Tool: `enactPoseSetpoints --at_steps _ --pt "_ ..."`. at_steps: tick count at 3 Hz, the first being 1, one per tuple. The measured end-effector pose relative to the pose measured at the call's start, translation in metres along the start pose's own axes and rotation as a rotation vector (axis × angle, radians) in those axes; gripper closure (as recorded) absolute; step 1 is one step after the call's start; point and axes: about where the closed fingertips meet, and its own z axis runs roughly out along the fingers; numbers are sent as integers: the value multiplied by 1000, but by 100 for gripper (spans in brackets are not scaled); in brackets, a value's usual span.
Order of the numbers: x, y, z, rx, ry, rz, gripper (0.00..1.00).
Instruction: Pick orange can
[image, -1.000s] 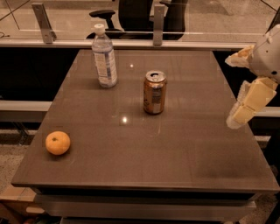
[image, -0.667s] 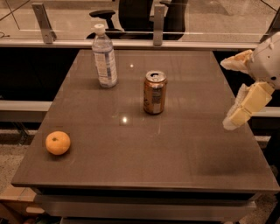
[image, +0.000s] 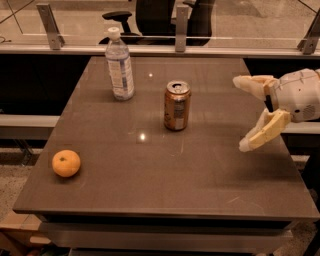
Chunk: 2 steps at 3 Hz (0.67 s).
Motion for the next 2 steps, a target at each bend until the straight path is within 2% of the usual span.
enactPoseSetpoints --at_steps 1,2 --pt "-15 -2 17 -29 -183 -10 0" --pt "-29 -2 31 -59 -302 -24 0"
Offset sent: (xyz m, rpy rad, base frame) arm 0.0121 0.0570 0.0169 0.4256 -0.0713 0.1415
